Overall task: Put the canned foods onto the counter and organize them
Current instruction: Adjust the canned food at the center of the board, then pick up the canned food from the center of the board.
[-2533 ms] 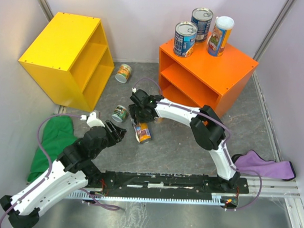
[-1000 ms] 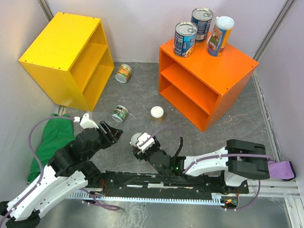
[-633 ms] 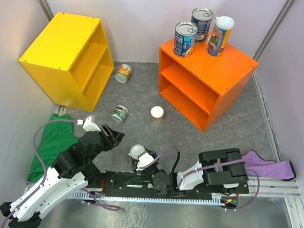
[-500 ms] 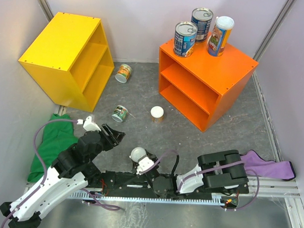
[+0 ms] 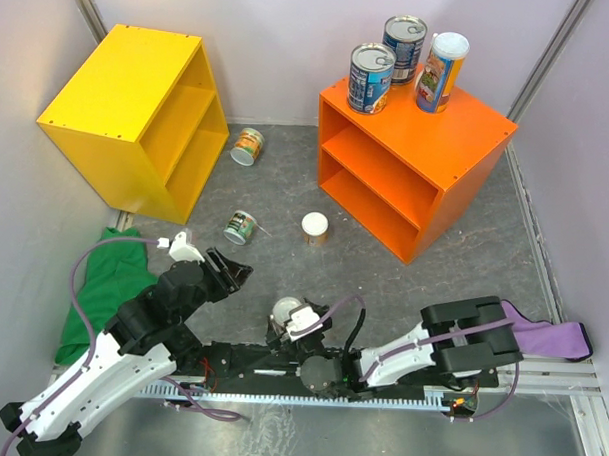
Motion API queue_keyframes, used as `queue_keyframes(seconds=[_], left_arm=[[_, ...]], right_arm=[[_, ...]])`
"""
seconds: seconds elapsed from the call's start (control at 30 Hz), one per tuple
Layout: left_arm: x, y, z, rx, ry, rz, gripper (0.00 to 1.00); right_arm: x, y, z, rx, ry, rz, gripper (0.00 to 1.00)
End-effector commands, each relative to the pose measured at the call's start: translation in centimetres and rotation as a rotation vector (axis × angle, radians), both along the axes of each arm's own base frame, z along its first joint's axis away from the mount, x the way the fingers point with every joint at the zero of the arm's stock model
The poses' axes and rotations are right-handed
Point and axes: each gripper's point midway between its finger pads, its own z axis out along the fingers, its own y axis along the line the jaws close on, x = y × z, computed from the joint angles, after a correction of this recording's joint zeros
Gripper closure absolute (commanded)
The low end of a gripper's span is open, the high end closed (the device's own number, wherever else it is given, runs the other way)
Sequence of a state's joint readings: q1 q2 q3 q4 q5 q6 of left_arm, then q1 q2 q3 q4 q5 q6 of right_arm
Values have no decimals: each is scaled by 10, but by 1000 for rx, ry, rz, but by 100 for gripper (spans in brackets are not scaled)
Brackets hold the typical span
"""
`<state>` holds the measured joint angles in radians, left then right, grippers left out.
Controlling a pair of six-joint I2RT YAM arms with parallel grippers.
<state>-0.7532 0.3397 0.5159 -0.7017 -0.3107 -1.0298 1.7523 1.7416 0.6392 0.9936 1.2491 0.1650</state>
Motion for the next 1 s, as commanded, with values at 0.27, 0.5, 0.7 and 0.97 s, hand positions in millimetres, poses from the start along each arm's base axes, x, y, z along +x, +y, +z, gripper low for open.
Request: queue_keyframes(seconds=[0.27,0.5,0.7,0.97], left_arm=[[-7,-1,40,-23,-68,-55,36],[-18,5,47,-53,-93,-74,35],[-27,4,56,-82,-117,-115,35],[-30,-3,66,-104,-141,-161,35]], right_arm=[[-17,-10,69,-53,186,11,0],[-57,0,63,-182,377,201,0],[-68,-19,60,-266,420,249,0],[-59,-47,59,-314,425,270,0]])
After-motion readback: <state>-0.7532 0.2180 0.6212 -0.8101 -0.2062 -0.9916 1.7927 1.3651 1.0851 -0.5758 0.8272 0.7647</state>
